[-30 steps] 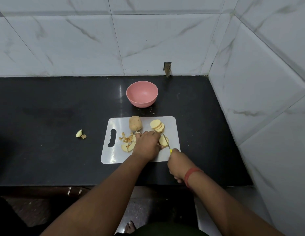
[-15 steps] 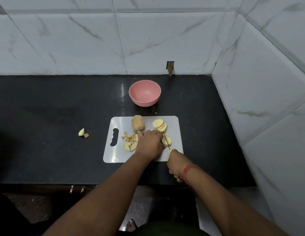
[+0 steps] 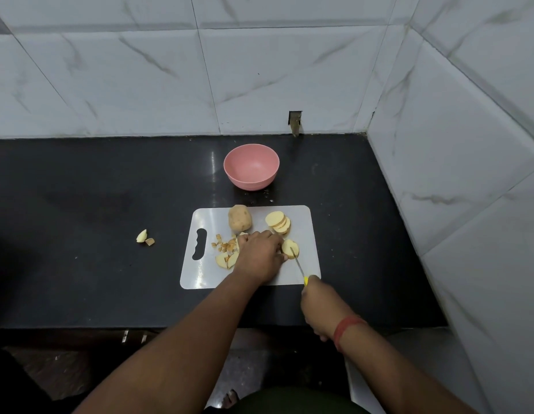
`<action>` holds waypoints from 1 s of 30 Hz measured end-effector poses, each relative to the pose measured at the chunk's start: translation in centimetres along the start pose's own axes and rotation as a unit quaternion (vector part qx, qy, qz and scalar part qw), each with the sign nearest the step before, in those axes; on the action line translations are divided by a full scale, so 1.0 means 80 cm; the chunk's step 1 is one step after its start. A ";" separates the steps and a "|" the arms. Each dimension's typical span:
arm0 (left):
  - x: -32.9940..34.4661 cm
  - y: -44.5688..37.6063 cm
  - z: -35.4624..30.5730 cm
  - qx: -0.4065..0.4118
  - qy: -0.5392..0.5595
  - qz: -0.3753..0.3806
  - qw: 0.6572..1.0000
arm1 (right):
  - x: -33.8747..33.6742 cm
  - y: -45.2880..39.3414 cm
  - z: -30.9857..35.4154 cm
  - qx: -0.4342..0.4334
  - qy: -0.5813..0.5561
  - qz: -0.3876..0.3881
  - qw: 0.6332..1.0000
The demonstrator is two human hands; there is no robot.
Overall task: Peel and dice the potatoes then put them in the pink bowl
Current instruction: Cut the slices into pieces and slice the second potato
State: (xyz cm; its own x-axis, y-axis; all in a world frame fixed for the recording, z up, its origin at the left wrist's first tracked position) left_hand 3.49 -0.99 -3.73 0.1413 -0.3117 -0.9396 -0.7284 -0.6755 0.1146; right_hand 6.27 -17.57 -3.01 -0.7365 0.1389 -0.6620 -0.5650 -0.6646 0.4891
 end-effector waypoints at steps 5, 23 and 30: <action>0.000 0.001 0.004 0.001 0.012 -0.013 1.000 | 0.001 -0.020 0.023 0.008 0.019 0.030 0.999; 0.001 0.002 0.006 0.017 -0.002 -0.041 0.999 | 0.011 -0.023 0.022 0.084 -0.062 0.034 0.994; -0.001 0.002 0.006 0.026 -0.015 -0.044 0.999 | 0.018 -0.034 0.029 0.036 -0.002 0.041 0.998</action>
State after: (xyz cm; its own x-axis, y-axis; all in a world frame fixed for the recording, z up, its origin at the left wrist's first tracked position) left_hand 3.03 -0.74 -3.77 0.1859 -0.2319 -0.9548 -0.7475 -0.6640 0.0158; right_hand 5.91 -13.84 -3.98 -0.7825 0.0893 -0.6162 -0.5285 -0.6186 0.5814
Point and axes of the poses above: each hand's wrist, its own y-axis away from the middle knuckle, its own x-axis out of the palm, z = x × y, the point moved 8 cm from there along -y, towards the middle knuckle, and after that the axes turned 9 degrees about -x, right-handed, at the moved point
